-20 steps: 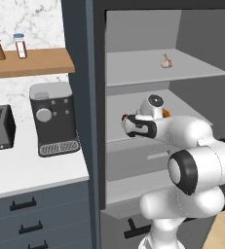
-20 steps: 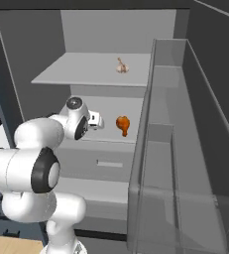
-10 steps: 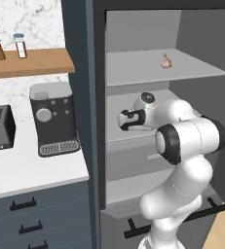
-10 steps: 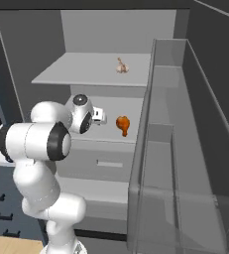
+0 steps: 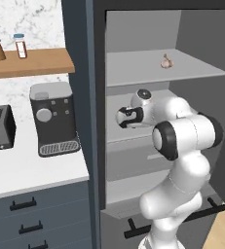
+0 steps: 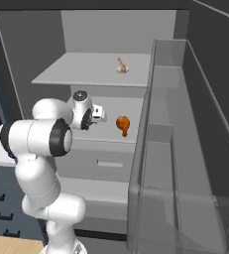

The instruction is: Place one garlic and one chicken drumstick in each tupperware on the nearby counter, to pack two identical lunches.

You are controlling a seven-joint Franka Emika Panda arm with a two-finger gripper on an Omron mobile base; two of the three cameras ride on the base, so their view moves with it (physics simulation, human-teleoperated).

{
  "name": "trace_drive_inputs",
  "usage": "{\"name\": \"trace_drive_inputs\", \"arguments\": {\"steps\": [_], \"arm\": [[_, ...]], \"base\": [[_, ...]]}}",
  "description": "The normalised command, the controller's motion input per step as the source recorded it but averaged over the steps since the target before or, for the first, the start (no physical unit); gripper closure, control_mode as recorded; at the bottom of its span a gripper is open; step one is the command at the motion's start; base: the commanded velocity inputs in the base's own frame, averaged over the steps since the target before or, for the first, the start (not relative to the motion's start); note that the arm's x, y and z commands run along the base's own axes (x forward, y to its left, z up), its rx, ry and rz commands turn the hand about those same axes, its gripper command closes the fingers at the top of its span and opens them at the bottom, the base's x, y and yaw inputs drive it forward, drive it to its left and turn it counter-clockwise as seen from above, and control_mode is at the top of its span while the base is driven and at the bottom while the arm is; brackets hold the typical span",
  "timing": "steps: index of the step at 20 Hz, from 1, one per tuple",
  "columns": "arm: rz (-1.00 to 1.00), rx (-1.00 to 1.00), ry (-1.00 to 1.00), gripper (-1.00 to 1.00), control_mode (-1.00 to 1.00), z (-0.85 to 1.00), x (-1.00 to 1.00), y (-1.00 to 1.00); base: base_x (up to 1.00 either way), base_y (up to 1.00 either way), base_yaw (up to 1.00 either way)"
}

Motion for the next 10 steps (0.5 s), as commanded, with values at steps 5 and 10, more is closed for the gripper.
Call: {"name": "trace_drive_inputs", "arguments": {"steps": [5, 10], "arm": [[-0.09, 0.02, -0.05, 1.00, -1.00, -0.21, -1.00, -0.25], [-0.04, 0.02, -0.09, 1.00, -1.00, 0.83, -1.00, -0.21]], "base": [[0.00, 0.00, 0.00], [0.00, 0.00, 0.00]]}}
